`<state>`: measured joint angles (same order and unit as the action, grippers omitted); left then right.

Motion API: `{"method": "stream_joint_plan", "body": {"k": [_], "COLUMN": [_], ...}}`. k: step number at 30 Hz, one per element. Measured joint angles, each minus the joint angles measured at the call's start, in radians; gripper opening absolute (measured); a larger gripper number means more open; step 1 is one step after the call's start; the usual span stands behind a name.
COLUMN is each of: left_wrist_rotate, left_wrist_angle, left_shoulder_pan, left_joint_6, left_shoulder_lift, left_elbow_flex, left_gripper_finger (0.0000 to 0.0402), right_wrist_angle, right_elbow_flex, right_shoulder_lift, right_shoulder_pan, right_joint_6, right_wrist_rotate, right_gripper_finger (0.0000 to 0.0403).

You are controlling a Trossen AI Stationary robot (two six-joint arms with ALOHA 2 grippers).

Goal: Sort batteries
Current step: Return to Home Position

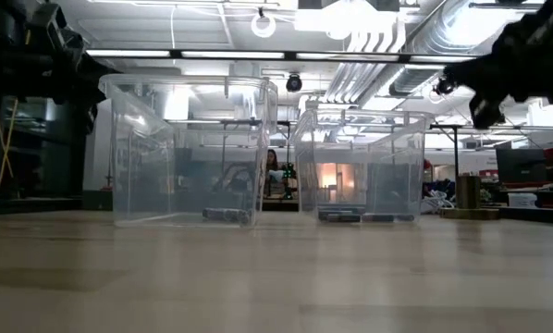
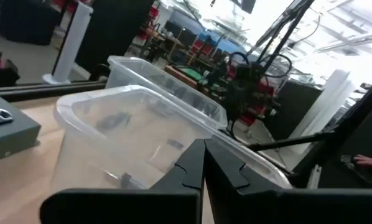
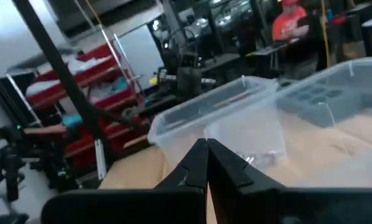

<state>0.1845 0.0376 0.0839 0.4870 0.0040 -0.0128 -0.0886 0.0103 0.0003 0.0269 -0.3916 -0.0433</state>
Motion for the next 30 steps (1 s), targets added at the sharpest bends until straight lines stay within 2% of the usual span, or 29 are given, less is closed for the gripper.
{"method": "stream_joint_plan", "body": {"k": [4,30], "left_wrist_rotate": [0.0,0.001], "left_wrist_angle": [-0.003,-0.002], "left_shoulder_pan": [-0.024,-0.046], "left_joint_6": [0.0,-0.001], "left_shoulder_lift": [-0.001,0.003], "left_elbow_flex": [0.0,0.0], "left_gripper_finger": [0.0,0.0], "right_wrist_angle": [-0.058,0.063], "right_elbow_flex": [0.0,-0.001], "right_shoulder_lift": [0.0,0.018], "right_shoulder_pan": [-0.001,0.001], "right_joint_6": [0.0,0.0], "right_wrist_rotate": [-0.012,-0.02], "right_gripper_finger": [0.0,0.0]}}
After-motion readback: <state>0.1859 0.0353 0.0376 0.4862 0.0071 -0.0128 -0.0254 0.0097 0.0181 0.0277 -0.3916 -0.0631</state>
